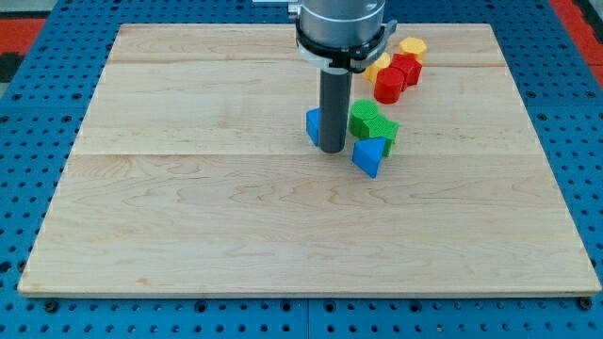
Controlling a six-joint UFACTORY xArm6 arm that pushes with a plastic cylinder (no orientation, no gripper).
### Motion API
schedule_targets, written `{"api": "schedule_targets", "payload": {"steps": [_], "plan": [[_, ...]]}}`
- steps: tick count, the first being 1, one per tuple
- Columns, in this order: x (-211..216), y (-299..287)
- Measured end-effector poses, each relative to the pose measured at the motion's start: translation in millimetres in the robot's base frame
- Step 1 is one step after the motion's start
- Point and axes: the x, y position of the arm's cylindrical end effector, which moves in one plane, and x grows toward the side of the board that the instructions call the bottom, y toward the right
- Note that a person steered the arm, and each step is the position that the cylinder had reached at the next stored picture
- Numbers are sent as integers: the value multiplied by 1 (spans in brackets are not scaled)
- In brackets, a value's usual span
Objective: Move the green blocks towards the right of the blue triangle
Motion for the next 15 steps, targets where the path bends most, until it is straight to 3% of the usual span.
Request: {"api": "schedule_targets", "payload": {"steps": [1, 4, 6, 8, 9, 11, 12, 13, 15], "plan": [[-14, 3], [-10, 101], [-52, 122], [16, 153], [21, 195], [34, 144], [24, 150], [-34, 166], [-75, 74]]}}
